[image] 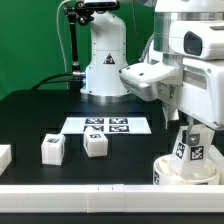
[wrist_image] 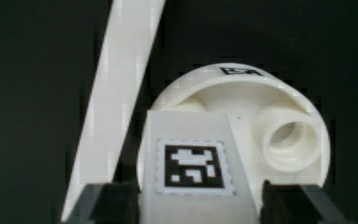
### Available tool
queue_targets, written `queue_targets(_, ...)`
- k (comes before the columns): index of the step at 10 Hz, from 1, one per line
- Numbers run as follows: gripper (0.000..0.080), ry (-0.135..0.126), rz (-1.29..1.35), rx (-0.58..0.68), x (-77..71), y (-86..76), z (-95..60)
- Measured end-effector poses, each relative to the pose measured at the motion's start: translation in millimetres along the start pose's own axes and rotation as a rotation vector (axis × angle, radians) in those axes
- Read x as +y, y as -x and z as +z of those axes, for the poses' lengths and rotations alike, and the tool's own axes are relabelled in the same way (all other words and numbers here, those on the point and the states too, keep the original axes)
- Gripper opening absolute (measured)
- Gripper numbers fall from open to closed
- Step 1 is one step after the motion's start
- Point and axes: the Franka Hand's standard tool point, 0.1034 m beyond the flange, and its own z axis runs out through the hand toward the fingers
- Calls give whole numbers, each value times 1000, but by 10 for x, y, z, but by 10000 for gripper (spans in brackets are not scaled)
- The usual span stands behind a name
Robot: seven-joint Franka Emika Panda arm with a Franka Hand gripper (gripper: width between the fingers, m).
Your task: Assemble stool
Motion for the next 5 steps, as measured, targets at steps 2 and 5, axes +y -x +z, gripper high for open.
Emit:
queue_targets(2,331,0,35,0,-1,6,0)
queue_targets(5,331,0,204,1,-3,13,1)
